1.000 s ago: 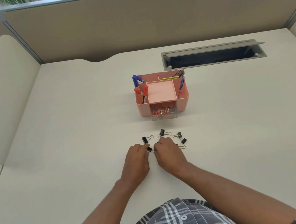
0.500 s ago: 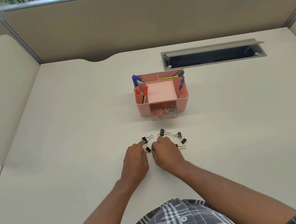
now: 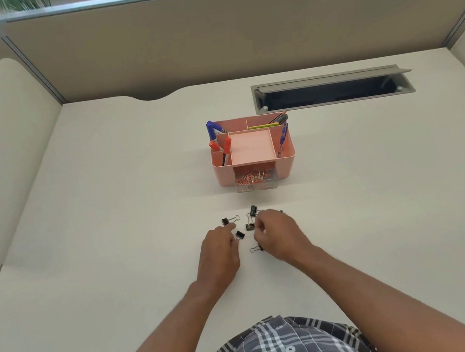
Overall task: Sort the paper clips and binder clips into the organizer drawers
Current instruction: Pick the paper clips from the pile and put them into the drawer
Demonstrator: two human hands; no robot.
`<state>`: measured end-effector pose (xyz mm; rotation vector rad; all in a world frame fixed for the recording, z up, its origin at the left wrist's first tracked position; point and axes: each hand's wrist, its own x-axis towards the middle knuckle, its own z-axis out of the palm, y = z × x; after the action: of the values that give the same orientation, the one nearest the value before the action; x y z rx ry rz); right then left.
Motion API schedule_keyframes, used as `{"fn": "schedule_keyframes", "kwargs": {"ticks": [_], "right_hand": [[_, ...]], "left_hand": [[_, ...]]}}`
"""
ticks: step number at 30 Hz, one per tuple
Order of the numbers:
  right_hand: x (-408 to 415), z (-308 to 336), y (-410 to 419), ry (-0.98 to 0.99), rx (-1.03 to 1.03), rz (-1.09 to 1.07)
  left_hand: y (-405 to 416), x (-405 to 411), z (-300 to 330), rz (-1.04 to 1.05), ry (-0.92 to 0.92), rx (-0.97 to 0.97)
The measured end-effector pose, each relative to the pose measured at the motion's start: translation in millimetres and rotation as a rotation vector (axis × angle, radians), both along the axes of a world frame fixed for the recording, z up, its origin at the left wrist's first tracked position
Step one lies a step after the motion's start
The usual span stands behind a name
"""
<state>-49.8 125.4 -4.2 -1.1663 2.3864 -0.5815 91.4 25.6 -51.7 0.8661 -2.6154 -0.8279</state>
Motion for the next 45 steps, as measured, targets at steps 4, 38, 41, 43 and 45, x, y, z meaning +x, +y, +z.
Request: {"fn": "schedule_keyframes", "kwargs": {"ticks": [4, 38, 41, 43, 45], "right_hand": [[-28.5, 25.5, -1.6, -0.056, -0.249, -0.178], [-37.7, -20.0, 48.7, 0.065, -0.013, -0.121], [-37.2, -22.9, 43.7, 0.064, -0.007, -0.081], [-39.1, -23.0, 43.4, 0.029, -0.021, -0.107], [-44.0, -18.6, 43.7, -0.013, -0.028, -0.152]], "left_hand": [[4.1, -6.8, -0.8, -0.014, 0.002, 0.0], [1.1, -2.7, -3.0, -0.012, -0.041, -0.077], [6.7, -4.8, -1.4, -0.051, -0.137, -0.129], [7.7, -3.9, -1.5, -0.043, -0.15, -0.137], [7.0, -1.0, -1.9, -0.027, -0.149, -0.141]]}}
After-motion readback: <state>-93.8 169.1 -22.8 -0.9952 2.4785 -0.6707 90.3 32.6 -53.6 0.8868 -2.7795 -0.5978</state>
